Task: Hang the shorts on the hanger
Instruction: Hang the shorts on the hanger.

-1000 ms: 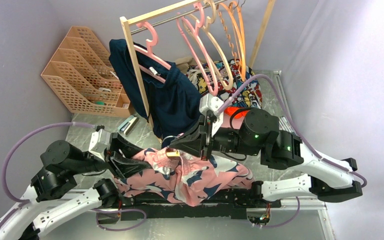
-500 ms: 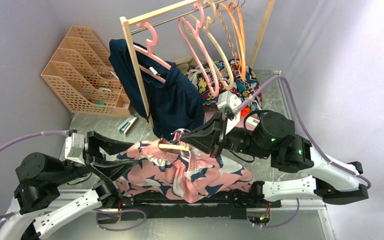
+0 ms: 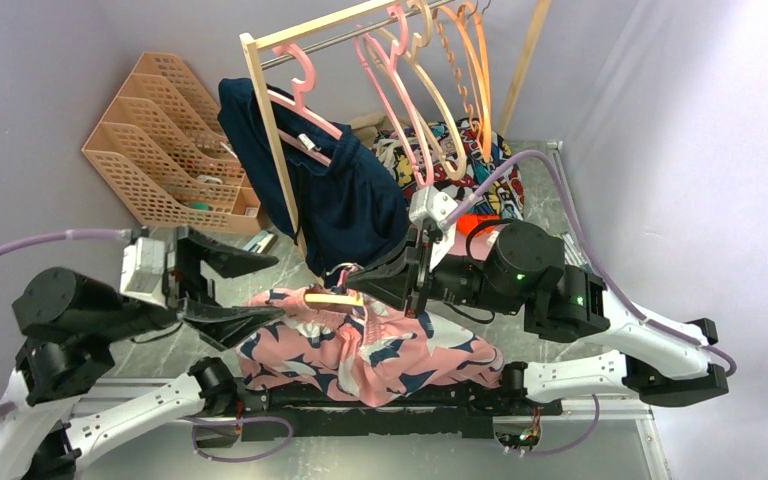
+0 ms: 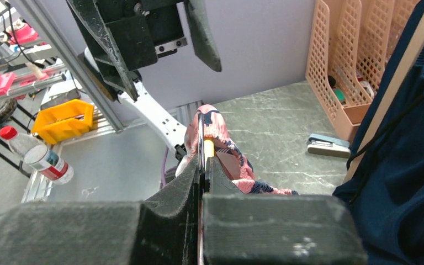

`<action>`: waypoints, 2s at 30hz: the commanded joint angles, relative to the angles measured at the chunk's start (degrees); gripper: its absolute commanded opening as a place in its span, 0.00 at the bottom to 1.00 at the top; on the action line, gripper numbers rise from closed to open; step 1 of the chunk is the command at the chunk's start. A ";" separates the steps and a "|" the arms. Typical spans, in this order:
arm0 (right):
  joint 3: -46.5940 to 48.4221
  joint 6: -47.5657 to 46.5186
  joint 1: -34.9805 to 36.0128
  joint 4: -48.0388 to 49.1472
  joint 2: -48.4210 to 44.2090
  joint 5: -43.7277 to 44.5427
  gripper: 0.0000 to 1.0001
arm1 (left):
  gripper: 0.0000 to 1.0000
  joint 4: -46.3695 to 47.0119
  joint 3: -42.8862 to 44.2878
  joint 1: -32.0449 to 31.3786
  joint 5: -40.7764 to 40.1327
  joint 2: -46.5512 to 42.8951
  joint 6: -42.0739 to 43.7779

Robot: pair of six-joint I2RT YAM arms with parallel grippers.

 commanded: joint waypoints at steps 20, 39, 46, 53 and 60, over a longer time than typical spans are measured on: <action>1.48 -0.86 -0.04 3.45 0.39 -4.27 0.00 | 0.66 -9.99 8.83 0.21 21.38 20.89 11.61; 1.77 -1.76 -0.06 2.39 1.83 -2.11 0.00 | 0.07 -13.10 8.65 0.21 15.82 20.46 13.63; 1.28 -0.56 -0.05 -1.64 -1.08 4.09 0.57 | 0.07 -11.41 6.94 0.21 9.80 15.51 12.90; 0.61 1.19 -0.04 -10.38 -5.79 14.29 0.59 | 0.07 -11.84 4.85 0.21 5.24 9.28 11.14; -0.12 1.53 -0.04 -13.05 -8.01 17.25 0.59 | 0.07 -12.34 4.89 0.21 4.08 7.85 10.15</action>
